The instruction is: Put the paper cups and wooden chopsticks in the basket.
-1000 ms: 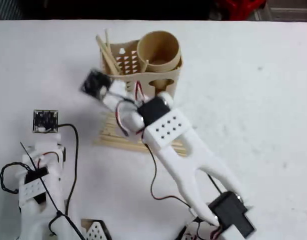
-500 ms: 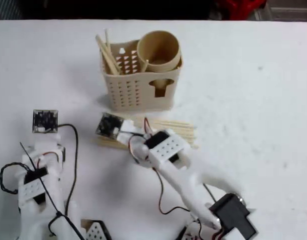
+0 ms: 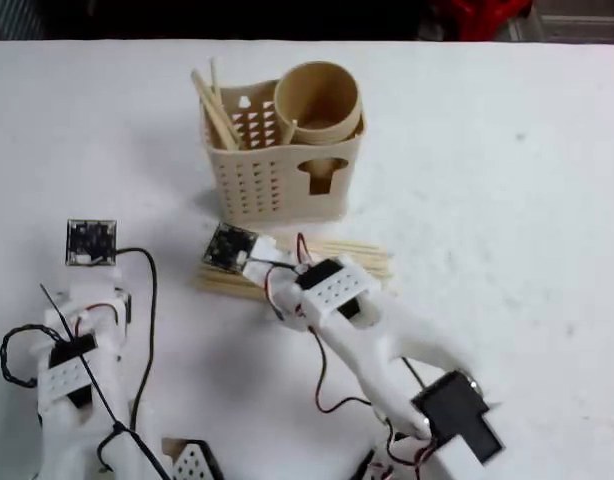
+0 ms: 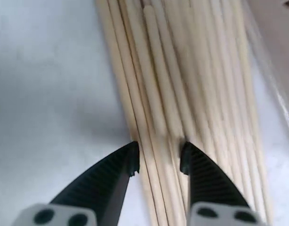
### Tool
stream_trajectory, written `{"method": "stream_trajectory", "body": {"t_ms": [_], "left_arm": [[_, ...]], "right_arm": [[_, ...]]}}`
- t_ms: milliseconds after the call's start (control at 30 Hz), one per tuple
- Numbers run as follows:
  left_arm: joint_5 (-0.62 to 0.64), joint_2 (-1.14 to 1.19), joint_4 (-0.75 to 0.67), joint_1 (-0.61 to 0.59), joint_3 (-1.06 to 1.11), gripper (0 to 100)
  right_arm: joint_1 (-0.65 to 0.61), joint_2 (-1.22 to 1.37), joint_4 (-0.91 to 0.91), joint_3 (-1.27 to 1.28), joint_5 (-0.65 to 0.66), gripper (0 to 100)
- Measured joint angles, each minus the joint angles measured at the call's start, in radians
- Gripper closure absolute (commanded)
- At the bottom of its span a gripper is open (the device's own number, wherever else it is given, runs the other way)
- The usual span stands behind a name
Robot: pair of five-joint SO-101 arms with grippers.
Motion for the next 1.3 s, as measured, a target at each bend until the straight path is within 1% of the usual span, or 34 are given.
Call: {"method": "stream_trajectory", "body": {"t_ms": [100, 233, 300, 400, 467, 1033, 1167, 1300], "left_arm": [[0.0, 0.0, 0.0, 0.0, 0.0, 85], [0.0, 0.0, 0.0, 0.0, 0.0, 85], [0.0, 0.0, 0.0, 0.0, 0.0, 85], [0.0, 0.0, 0.0, 0.0, 0.0, 85], [0.0, 0.0, 0.0, 0.0, 0.0, 85], [0.0, 0.0, 0.0, 0.0, 0.0, 85], [0.0, 0.0, 0.0, 0.0, 0.0, 85], [0.0, 0.0, 0.0, 0.0, 0.0, 85]], "right_arm": [[0.009, 0.043, -0.005, -0.032, 0.006, 86.6], [0.018, 0.054, -0.006, -0.043, 0.006, 96.1], [0.021, 0.054, -0.008, -0.049, 0.006, 98.4], [0.032, 0.044, 0.002, -0.057, 0.005, 97.9], [0.032, 0.018, 0.04, -0.055, -0.012, 97.8], [0.031, -0.353, 0.21, -0.054, -0.087, 97.8], [0.031, -0.499, 0.221, -0.064, -0.164, 97.8], [0.032, -0.614, 0.222, -0.181, -0.236, 97.9]]}}
